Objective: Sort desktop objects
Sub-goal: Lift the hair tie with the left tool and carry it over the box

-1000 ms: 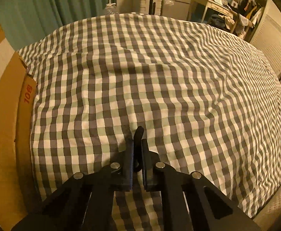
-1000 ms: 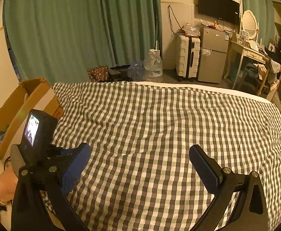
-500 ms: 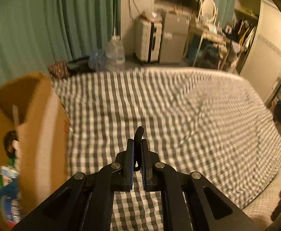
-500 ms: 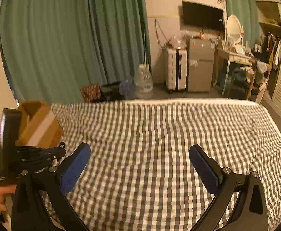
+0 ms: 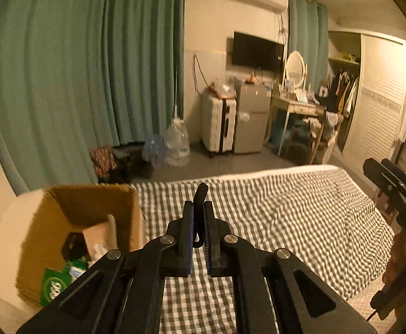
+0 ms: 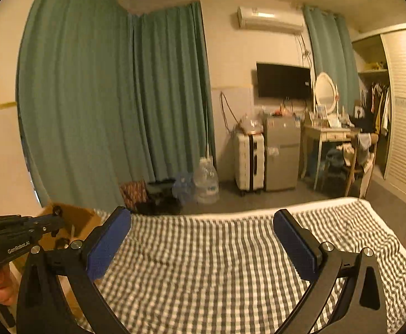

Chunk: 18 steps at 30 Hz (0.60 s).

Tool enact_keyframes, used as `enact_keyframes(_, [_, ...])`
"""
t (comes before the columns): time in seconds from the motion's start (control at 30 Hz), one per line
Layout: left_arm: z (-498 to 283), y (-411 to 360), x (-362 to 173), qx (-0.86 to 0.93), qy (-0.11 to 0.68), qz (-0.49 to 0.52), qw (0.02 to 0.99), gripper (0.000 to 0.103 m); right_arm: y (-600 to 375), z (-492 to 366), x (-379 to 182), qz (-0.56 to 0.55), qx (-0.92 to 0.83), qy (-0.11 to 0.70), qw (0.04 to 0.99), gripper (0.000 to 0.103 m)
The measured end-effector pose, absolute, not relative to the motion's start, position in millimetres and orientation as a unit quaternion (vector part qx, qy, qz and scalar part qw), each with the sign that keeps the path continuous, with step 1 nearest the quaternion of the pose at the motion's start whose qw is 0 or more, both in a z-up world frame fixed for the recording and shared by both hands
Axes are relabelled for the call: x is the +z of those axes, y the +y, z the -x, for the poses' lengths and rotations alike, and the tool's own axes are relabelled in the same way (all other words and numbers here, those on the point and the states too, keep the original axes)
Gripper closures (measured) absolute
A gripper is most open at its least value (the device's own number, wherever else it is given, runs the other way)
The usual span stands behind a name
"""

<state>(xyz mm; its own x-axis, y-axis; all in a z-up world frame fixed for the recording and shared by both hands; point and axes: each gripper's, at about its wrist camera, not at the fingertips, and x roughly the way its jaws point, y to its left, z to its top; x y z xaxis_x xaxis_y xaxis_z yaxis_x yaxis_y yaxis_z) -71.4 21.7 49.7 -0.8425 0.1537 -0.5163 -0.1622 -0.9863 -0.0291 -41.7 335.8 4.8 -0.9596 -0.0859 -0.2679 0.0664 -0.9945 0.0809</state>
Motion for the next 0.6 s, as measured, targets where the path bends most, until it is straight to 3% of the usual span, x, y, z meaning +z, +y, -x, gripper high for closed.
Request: enact_keyframes(0.6, [52, -107, 89, 0.969, -0.009, 0.247, 0.006, 0.097, 208, 36, 18, -0.148, -0.981, -0.011, 0.127, 0.001])
